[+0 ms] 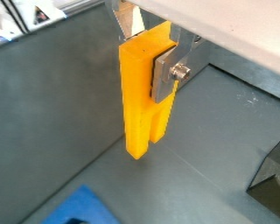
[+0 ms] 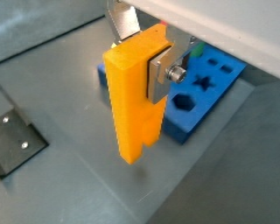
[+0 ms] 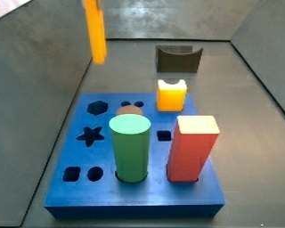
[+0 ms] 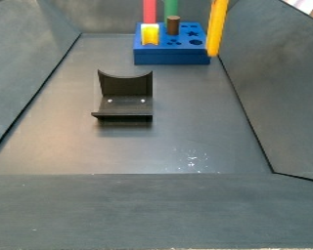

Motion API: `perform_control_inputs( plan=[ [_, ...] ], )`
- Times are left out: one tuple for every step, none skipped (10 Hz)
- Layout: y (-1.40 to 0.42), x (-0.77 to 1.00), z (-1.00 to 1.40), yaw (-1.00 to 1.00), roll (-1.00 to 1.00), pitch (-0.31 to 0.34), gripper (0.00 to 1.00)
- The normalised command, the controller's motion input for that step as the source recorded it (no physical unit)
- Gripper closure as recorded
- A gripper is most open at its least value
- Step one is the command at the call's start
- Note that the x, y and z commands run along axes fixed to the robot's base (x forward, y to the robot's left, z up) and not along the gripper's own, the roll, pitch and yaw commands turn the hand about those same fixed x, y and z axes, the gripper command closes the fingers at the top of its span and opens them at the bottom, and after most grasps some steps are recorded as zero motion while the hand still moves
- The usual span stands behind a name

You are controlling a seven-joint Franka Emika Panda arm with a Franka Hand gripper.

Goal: Pick up the double-square object. Move up. Move to above the board. Insert the double-square object.
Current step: Move to above the board.

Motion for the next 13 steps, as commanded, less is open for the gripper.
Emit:
perform_control_inputs(
  plan=[
    [-0.32,-0.23,1.00,0.03,-0.07,0.006,1.00],
    [-0.28,-0.20,1.00,0.04,-0.05,0.022,1.00],
    [-0.25,-0.18,1.00,0.03,-0.04,0.037,1.00],
    [-0.19,-0.12,0.90,0.04,-0.03,0.057,1.00],
    [-0.15,-0.08,0.79,0.04,-0.03,0.069,1.00],
    [-0.10,-0.04,0.62,0.04,-0.04,0.080,1.00],
    [-0.06,-0.02,0.41,0.03,-0.05,0.087,1.00],
    [-0.05,-0.01,0.25,0.03,-0.04,0.083,1.00],
    [-0.79,1.00,0.23,-0.11,0.14,0.241,1.00],
    [-0.78,1.00,0.19,-0.11,0.16,0.247,1.00],
    [-0.73,1.00,0.15,-0.06,0.18,0.312,1.00],
    [-0.68,1.00,0.17,-0.02,0.15,0.280,1.00],
    [-0.64,0.89,0.20,-0.01,0.12,0.197,1.00]
  ],
)
